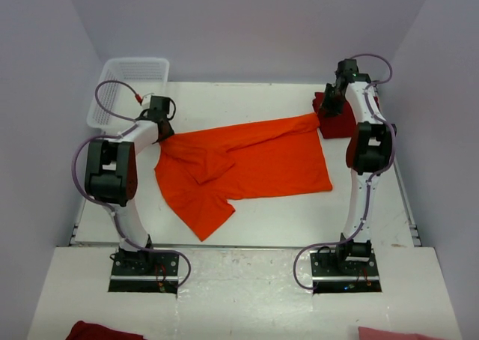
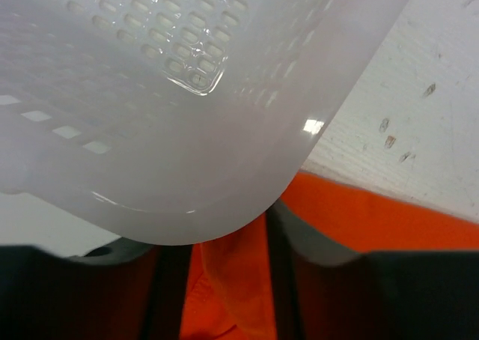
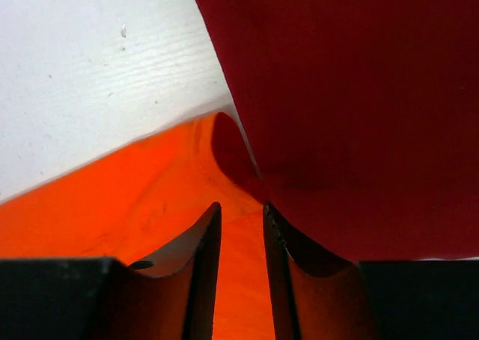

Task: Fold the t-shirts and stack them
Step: Fold the flattened tshirt in 1/3 of the way

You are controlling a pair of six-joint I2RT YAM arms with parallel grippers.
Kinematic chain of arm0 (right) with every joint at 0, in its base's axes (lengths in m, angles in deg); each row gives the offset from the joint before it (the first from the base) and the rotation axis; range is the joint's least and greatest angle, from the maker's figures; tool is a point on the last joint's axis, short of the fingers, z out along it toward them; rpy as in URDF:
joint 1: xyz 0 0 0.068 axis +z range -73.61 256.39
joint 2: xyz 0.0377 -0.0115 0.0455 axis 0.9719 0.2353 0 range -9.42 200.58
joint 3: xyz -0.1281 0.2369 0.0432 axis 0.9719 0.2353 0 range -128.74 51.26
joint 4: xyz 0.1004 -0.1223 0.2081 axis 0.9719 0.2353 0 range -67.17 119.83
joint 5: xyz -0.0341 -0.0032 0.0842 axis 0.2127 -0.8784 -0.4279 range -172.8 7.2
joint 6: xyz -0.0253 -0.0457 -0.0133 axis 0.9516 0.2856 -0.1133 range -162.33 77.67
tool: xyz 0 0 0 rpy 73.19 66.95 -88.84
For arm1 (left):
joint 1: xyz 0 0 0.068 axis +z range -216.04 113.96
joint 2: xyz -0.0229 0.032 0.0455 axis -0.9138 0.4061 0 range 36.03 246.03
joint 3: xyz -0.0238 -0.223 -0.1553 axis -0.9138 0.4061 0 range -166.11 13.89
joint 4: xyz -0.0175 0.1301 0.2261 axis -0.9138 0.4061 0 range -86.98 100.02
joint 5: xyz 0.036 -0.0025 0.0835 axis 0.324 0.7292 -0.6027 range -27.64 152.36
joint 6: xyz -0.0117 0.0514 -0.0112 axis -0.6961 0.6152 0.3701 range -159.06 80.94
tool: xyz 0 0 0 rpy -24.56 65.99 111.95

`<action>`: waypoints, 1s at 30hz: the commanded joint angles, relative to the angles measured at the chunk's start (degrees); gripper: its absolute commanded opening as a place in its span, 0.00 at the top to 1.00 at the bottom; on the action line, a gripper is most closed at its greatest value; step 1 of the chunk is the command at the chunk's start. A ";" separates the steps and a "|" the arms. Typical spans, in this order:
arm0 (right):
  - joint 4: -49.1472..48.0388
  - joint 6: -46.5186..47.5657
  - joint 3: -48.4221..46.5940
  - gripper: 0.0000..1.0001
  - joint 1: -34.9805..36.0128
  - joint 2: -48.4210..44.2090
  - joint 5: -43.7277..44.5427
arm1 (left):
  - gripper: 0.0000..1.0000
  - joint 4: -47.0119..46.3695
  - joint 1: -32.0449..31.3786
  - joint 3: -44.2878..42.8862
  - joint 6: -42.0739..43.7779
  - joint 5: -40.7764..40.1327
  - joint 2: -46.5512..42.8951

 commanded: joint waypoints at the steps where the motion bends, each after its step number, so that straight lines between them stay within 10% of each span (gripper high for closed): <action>1: -1.20 2.26 -0.78 0.68 -0.40 -2.02 -1.11 | 0.53 -5.78 0.23 -0.86 2.00 -3.07 -2.53; 9: -4.98 2.87 5.10 0.50 1.18 -10.54 2.67 | 0.29 -9.04 -4.43 3.28 3.85 -5.97 -12.99; 18: -7.35 1.65 21.17 0.48 8.21 -27.85 5.84 | 0.28 -4.22 -11.37 7.76 3.50 -6.68 -27.22; 23: -11.74 0.15 35.32 0.49 15.23 -38.50 4.87 | 0.41 -1.04 -11.55 17.85 -2.73 3.32 -37.24; 27: -14.38 -1.86 43.50 0.49 17.44 -46.83 1.55 | 0.74 -5.42 -11.64 28.66 -6.35 14.74 -44.27; 30: -15.44 -2.22 47.82 0.49 17.53 -50.00 -0.57 | 0.69 -11.05 -11.73 36.40 -6.61 22.48 -47.79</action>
